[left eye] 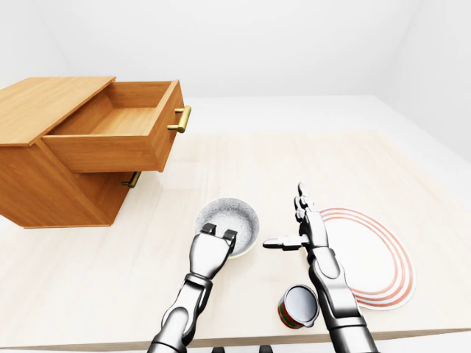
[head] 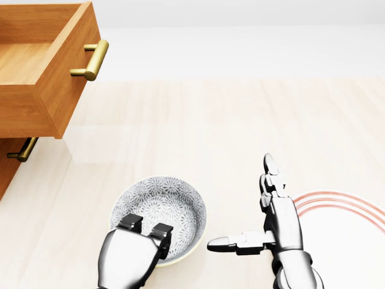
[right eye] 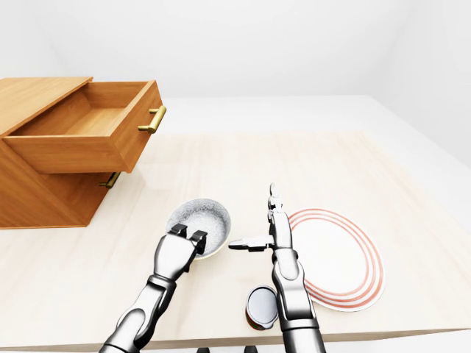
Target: Put the bowl on top of the cabinet.
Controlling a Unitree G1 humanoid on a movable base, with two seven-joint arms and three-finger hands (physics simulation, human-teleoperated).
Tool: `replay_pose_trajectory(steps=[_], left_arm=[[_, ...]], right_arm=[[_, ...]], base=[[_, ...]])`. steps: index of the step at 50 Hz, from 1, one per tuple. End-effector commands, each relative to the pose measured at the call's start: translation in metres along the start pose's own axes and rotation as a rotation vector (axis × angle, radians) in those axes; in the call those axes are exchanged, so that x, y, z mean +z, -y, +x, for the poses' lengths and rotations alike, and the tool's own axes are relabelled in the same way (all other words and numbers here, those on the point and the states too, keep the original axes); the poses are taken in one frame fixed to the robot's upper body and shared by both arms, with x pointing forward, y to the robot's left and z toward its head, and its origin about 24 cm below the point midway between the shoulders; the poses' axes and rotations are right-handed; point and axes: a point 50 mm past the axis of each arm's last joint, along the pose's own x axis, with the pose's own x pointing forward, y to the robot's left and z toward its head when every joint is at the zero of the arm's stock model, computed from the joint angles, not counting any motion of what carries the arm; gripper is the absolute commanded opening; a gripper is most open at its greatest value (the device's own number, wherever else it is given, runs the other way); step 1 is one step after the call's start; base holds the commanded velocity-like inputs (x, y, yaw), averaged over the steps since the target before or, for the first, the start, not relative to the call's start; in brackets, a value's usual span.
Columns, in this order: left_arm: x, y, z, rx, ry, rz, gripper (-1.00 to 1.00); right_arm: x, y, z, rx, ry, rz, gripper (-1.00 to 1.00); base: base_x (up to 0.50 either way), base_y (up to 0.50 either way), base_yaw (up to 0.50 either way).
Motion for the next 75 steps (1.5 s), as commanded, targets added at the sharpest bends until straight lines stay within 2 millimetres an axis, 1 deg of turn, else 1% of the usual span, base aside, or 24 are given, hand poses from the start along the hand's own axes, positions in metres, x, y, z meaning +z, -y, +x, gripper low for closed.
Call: replay_pose_trajectory(steps=[1,22,23,24,31,38,46,47,57,59,62,65,68,72,73,75], left_arm=[[0.002,0.010,-0.012,-0.053,0.001,-0.001,-0.90],[0.003,0.010,-0.012,-0.053,0.001,-0.001,-0.90],[-0.003,-0.093,-0.002,0.422,-0.103,-0.338,-0.90],[-0.006,-0.106,-0.002,0.492,-0.131,-0.386,-0.90],[-0.012,-0.112,-0.003,0.544,-0.202,-0.408,-0.91],[-0.014,-0.122,-0.001,0.598,-0.215,-0.442,-0.91],[-0.016,-0.125,0.000,0.615,-0.222,-0.452,-0.91],[-0.015,-0.131,-0.001,0.645,-0.218,-0.469,-0.91],[-0.015,-0.148,-0.003,0.724,-0.204,-0.505,-0.90],[-0.015,-0.156,-0.004,0.764,-0.196,-0.519,-0.91],[-0.016,-0.159,-0.004,0.780,-0.194,-0.523,-0.91],[-0.017,-0.168,-0.005,0.796,-0.176,-0.534,-0.90],[-0.017,-0.174,-0.004,0.806,-0.163,-0.540,-0.90],[-0.017,-0.174,-0.004,0.806,-0.164,-0.540,-0.90],[-0.018,-0.184,-0.005,0.823,-0.139,-0.554,-0.90],[-0.018,-0.188,-0.005,0.829,-0.129,-0.559,-0.90]], right_arm=[[0.000,0.000,0.000,0.001,0.000,0.000,1.00],[0.000,0.000,0.000,0.001,0.000,0.000,1.00],[0.000,-0.003,0.000,0.016,0.003,-0.011,1.00],[0.000,-0.003,0.000,0.017,0.003,-0.011,1.00],[-0.001,-0.003,0.000,0.018,0.002,-0.012,1.00],[-0.001,-0.003,0.000,0.019,0.003,-0.012,1.00],[-0.001,-0.003,0.000,0.019,0.002,-0.013,1.00],[-0.001,-0.004,0.000,0.020,0.001,-0.014,1.00],[-0.002,-0.004,0.000,0.022,0.002,-0.013,1.00],[-0.001,-0.004,0.000,0.022,0.001,-0.015,1.00],[-0.001,-0.004,0.000,0.023,0.001,-0.014,1.00],[-0.001,-0.005,0.000,0.025,0.001,-0.014,1.00],[-0.001,-0.005,0.000,0.025,0.001,-0.014,1.00],[-0.001,-0.005,0.000,0.025,0.001,-0.014,1.00],[-0.001,-0.005,0.000,0.026,0.002,-0.015,1.00],[-0.001,-0.005,-0.001,0.027,0.001,-0.015,1.00]], base=[[0.00,0.00,0.00],[0.00,0.00,0.00],[0.00,0.00,0.00],[0.00,0.00,0.00],[0.00,0.00,0.00],[0.00,0.00,0.00],[0.00,0.00,0.00],[0.00,0.00,0.00],[0.00,0.00,0.00],[0.00,0.00,0.00],[0.00,0.00,0.00],[0.00,0.00,0.00],[0.00,0.00,0.00],[0.00,0.00,0.00],[0.00,0.00,0.00],[0.00,0.00,0.00]])
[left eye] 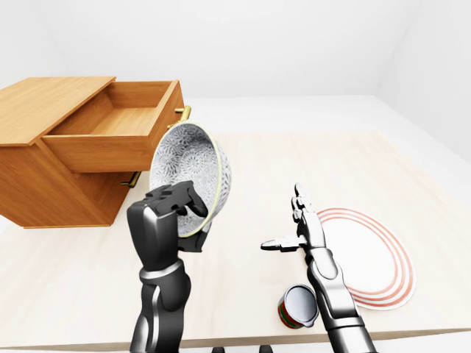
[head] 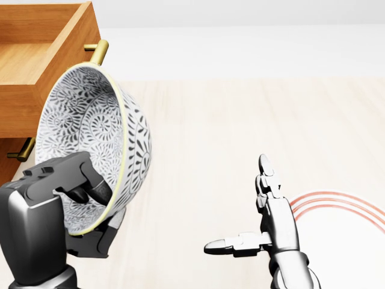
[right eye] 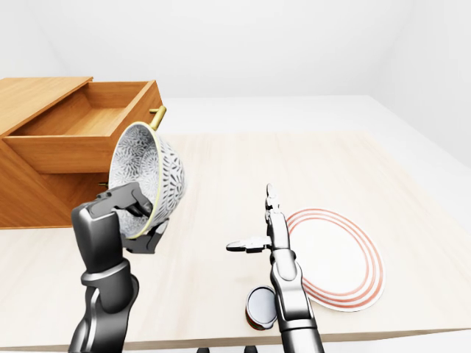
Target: Put the bowl on top of the cabinet.
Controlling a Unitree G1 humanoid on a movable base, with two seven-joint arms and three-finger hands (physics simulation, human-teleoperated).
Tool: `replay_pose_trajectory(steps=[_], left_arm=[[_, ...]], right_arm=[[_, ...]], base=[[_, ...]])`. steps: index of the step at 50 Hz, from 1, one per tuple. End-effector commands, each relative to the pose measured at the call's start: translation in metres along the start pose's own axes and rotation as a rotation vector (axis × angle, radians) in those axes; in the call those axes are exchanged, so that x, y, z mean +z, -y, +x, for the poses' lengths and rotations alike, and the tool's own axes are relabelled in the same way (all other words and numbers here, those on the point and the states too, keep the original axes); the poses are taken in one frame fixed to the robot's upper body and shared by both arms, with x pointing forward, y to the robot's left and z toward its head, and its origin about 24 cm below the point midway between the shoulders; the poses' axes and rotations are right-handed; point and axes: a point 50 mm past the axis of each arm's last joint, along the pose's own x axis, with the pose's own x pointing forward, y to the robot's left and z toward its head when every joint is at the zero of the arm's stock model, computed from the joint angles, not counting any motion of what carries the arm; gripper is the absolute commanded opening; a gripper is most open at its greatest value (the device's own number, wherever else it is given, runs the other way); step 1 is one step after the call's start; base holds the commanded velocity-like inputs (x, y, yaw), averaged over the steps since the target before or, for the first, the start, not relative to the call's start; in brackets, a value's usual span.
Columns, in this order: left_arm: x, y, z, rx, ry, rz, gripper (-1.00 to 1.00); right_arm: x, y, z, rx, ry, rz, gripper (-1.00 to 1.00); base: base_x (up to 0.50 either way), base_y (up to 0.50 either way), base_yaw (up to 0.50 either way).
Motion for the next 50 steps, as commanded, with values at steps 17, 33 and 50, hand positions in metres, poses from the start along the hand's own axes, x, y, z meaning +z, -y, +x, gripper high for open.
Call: replay_pose_trajectory(steps=[17,33,50], left_arm=[[0.041,-0.053,0.051,0.141,0.234,-0.164,-0.90],[0.064,-0.088,0.099,0.217,0.501,-0.097,-0.91],[0.031,-0.119,0.155,0.328,0.457,0.042,-0.91]], right_arm=[[0.000,-0.002,0.000,0.004,-0.001,-0.004,1.00],[-0.001,-0.003,0.001,0.010,-0.002,-0.010,1.00],[-0.003,-0.004,0.002,0.016,-0.008,-0.006,1.00]], base=[[0.00,0.00,0.00],[0.00,0.00,0.00],[0.00,0.00,0.00]])
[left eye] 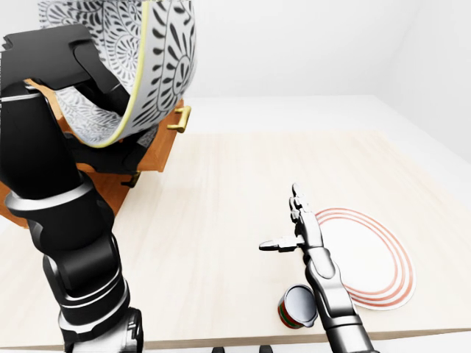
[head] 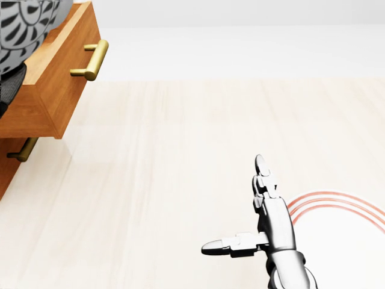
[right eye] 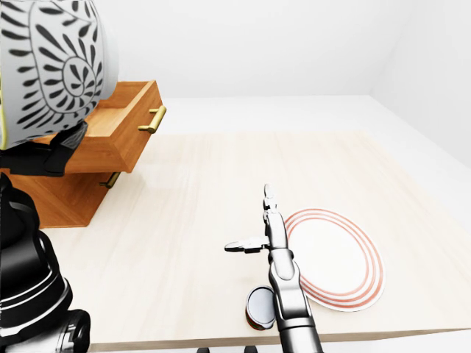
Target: Put the bowl on top of the cabinet.
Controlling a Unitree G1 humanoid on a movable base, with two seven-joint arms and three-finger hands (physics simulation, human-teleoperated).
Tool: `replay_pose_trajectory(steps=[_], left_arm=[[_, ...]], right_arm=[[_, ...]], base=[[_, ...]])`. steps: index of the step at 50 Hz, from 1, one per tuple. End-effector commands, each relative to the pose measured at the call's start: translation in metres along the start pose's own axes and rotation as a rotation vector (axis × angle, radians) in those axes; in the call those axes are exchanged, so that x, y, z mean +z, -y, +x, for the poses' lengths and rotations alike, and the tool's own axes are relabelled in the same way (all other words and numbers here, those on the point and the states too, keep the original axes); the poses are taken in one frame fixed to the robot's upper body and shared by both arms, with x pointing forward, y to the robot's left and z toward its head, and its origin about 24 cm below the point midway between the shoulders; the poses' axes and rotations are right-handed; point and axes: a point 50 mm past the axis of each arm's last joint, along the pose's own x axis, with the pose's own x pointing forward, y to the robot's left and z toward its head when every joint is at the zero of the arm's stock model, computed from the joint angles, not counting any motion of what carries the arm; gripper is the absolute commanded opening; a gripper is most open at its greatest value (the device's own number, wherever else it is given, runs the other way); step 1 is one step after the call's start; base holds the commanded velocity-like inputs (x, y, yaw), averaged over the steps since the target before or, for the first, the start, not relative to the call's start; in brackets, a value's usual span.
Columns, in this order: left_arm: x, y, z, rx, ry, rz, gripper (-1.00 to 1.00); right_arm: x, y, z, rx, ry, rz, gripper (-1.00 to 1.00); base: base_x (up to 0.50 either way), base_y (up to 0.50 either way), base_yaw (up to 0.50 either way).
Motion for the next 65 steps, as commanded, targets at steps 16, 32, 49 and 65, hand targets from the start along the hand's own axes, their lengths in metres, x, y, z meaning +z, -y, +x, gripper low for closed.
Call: replay_pose_trajectory(steps=[16,32,49,65], left_arm=[[-0.092,-0.055,0.050,0.170,-0.145,0.281,-0.91],[-0.146,-0.076,0.057,0.221,-0.325,0.437,-0.91],[-0.207,-0.089,0.037,0.142,-0.604,0.638,-0.91],[-0.244,-0.094,-0.007,-0.045,-0.840,0.802,-0.91]], right_arm=[[-0.005,-0.002,0.003,0.008,-0.009,-0.003,1.00],[-0.003,-0.003,0.000,0.008,-0.004,-0.004,1.00],[-0.004,-0.002,0.001,0.007,-0.006,-0.004,1.00],[-0.003,-0.001,0.000,0.003,-0.006,-0.004,1.00]], base=[[0.00,0.00,0.00],[0.00,0.00,0.00],[0.00,0.00,0.00],[0.00,0.00,0.00]])
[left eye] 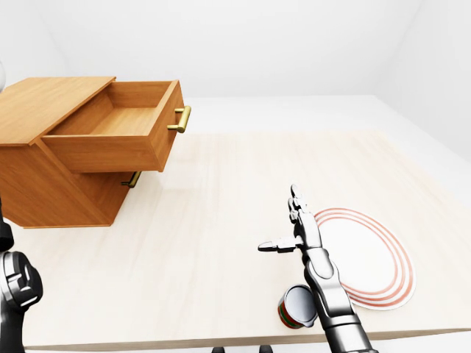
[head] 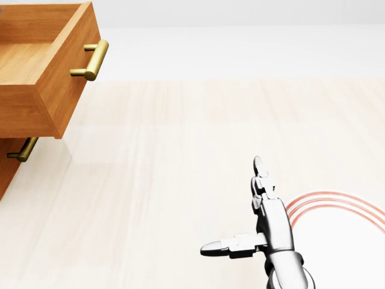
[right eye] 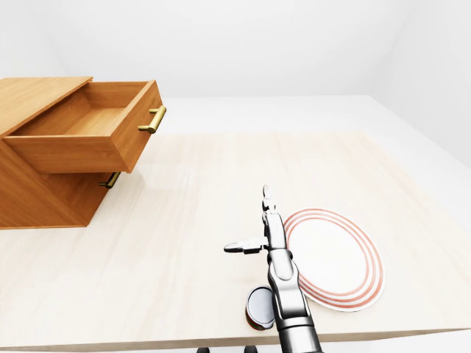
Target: Put the bowl on top of the cabinet.
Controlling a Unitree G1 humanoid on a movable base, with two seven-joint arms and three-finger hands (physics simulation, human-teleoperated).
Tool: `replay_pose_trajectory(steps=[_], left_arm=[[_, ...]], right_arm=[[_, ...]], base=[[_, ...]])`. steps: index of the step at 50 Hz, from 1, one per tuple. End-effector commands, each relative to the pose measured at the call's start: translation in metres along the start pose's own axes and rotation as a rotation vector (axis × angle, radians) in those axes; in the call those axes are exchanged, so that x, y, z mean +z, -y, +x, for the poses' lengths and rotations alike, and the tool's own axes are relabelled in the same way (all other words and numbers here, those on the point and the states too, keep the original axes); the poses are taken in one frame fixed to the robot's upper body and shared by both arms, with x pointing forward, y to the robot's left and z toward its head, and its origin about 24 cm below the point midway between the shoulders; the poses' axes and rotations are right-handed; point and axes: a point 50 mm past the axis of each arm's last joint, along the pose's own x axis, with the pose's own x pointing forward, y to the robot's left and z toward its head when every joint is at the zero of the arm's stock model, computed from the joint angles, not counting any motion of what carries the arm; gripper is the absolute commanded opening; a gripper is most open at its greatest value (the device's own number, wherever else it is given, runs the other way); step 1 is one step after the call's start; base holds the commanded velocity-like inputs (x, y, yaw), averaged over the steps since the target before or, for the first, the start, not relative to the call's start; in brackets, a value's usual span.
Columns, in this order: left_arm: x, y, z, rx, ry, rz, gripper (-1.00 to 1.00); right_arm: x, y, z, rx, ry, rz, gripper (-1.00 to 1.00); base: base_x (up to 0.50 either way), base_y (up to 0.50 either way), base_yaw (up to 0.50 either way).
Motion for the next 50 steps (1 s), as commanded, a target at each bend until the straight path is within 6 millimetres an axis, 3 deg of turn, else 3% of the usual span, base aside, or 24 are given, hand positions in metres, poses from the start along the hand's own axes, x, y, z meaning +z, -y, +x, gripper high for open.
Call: replay_pose_trajectory(steps=[1,14,50], left_arm=[[-0.033,0.010,-0.008,-0.103,-0.103,0.149,-0.91],[-0.049,0.017,-0.018,-0.174,-0.109,0.262,-0.91],[-0.037,0.021,-0.017,-0.218,0.077,0.479,-0.91]], right_arm=[[0.000,0.000,-0.001,-0.003,0.001,0.000,1.00],[-0.001,0.000,0.000,-0.003,-0.003,-0.001,1.00],[-0.003,0.001,0.002,-0.003,-0.009,-0.002,1.00]], base=[[0.00,0.00,0.00],[0.00,0.00,0.00],[0.00,0.00,0.00]])
